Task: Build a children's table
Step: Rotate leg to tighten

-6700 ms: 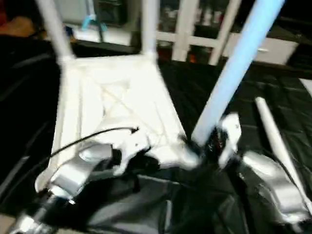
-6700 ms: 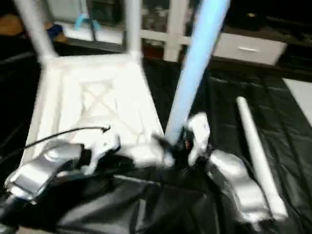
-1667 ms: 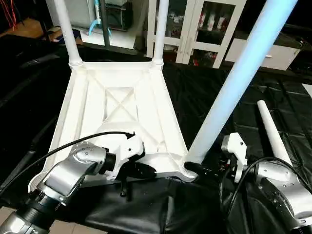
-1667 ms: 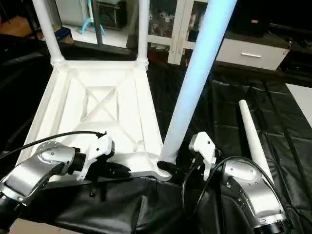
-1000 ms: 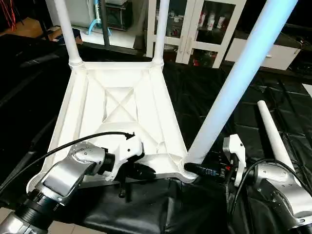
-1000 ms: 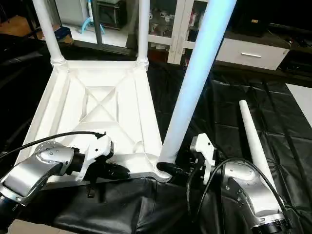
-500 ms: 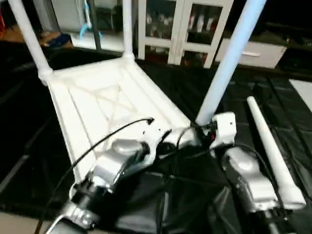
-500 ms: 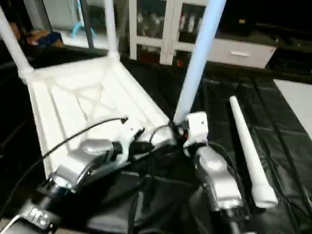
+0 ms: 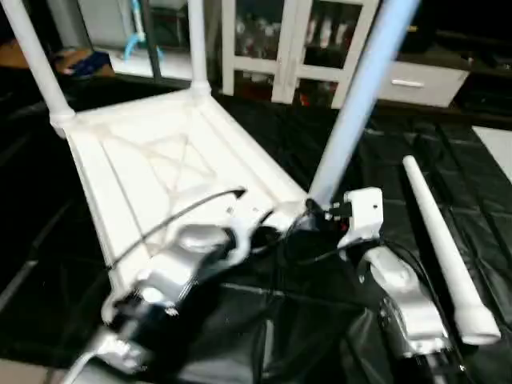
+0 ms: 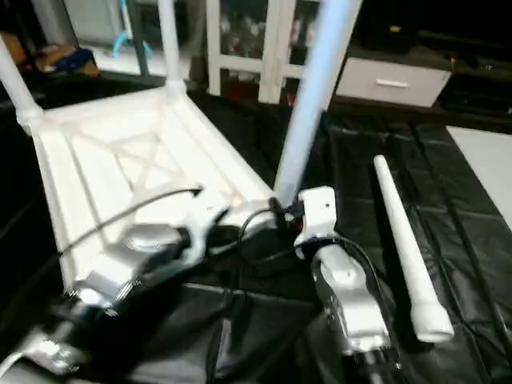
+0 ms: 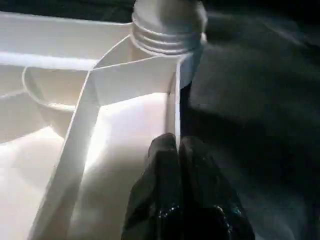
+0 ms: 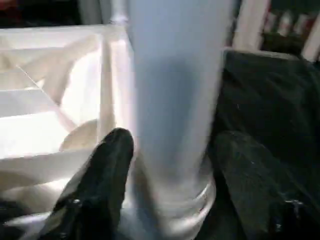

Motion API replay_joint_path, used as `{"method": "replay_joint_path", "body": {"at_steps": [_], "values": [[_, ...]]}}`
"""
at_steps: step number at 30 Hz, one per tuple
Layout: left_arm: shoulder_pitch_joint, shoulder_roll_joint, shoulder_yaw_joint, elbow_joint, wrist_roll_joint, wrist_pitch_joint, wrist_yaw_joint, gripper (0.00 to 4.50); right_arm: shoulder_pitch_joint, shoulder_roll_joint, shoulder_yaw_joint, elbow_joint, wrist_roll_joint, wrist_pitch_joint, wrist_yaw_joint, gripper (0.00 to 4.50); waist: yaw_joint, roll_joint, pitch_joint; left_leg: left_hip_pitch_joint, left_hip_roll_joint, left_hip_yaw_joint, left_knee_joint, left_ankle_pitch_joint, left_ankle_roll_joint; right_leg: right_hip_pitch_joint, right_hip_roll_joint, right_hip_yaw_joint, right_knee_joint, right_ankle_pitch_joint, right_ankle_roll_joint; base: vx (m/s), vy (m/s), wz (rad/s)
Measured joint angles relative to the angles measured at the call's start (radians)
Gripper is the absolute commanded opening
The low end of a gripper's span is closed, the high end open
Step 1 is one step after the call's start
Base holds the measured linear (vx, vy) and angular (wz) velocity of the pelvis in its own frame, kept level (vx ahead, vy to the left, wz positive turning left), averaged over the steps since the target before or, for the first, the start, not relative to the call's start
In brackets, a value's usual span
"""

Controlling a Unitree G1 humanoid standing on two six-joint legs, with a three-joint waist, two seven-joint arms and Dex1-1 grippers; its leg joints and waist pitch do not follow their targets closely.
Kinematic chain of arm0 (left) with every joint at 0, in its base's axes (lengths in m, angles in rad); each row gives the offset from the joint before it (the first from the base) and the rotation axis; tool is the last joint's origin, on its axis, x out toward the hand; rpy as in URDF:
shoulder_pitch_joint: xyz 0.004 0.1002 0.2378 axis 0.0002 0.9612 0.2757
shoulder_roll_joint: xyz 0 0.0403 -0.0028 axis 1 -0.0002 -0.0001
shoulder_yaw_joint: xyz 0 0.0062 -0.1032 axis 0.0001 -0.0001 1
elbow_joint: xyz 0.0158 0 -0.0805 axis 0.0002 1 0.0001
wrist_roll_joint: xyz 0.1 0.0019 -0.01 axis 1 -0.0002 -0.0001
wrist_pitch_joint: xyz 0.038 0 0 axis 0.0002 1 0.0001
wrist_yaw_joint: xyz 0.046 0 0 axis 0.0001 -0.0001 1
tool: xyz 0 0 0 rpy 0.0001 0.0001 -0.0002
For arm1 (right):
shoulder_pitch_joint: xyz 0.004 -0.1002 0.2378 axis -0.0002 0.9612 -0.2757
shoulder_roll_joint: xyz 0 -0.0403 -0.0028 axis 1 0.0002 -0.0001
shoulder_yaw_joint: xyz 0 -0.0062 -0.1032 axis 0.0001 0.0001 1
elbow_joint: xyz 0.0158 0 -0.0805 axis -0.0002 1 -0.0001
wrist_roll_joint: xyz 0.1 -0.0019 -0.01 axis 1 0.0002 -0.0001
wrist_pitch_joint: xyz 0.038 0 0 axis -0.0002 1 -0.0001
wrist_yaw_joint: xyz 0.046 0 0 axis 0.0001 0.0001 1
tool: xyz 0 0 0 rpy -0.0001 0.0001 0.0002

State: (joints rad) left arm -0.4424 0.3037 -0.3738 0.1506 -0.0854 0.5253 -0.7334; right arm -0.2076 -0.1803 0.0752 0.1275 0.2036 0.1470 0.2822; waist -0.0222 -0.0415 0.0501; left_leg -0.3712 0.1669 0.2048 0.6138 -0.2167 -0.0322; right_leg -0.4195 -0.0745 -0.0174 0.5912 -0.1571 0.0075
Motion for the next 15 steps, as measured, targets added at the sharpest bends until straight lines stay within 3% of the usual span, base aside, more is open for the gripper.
{"method": "replay_joint_path", "body": {"at_steps": [2, 4, 7, 11, 15], "values": [[0.03, 0.054, -0.016, -0.036, 0.0, -0.044, -0.063, 0.0, 0.003, -0.038, 0.004, -0.02, 0.035, 0.016, 0.084, 3.23, 0.003, 0.0, 0.0, 0.001, 0.0, 0.0, -0.001, 0.0, 0.0, 0.001, 0.0, 0.0, 0.0, -0.001, 0.0, 0.0, 0.0, 0.0], [0.081, 0.126, -0.014, -0.099, -0.026, -0.077, -0.152, 0.0, 0.024, -0.121, 0.015, -0.077, 0.112, 0.082, 0.239, 3.44, 0.005, 0.001, 0.001, 0.0, 0.0, 0.0, -0.002, -0.001, 0.0, 0.001, 0.0, 0.0, -0.001, -0.002, 0.0, 0.0, 0.0, 0.0], [0.129, 0.191, -0.016, -0.154, -0.069, -0.085, -0.256, 0.0, 0.063, -0.232, 0.032, -0.131, 0.183, 0.127, 0.434, 3.5, 0.027, 0.002, 0.001, 0.003, -0.001, 0.001, -0.003, -0.001, 0.001, 0.005, -0.001, 0.001, -0.002, -0.004, -0.001, 0.0, 0.0, 0.0], [0.145, 0.232, -0.024, -0.177, -0.103, -0.083, -0.327, 0.0, 0.124, -0.342, 0.042, -0.165, 0.211, 0.124, 0.604, 3.5, 0.044, 0.001, 0.002, 0.005, 0.0, 0.004, -0.003, -0.001, 0.001, 0.008, -0.002, 0.002, -0.002, -0.005, 0.0, 0.0, 0.0, 0.0], [0.15, 0.251, -0.02, -0.177, -0.114, -0.083, -0.356, 0.0, 0.137, -0.348, 0.042, -0.153, 0.217, 0.117, 0.66, 3.34, 0.041, 0.0, 0.003, 0.005, 0.0, 0.004, -0.003, -0.001, 0.001, 0.008, -0.002, 0.003, -0.001, -0.007, 0.004, 0.0, 0.0, 0.0]]}}
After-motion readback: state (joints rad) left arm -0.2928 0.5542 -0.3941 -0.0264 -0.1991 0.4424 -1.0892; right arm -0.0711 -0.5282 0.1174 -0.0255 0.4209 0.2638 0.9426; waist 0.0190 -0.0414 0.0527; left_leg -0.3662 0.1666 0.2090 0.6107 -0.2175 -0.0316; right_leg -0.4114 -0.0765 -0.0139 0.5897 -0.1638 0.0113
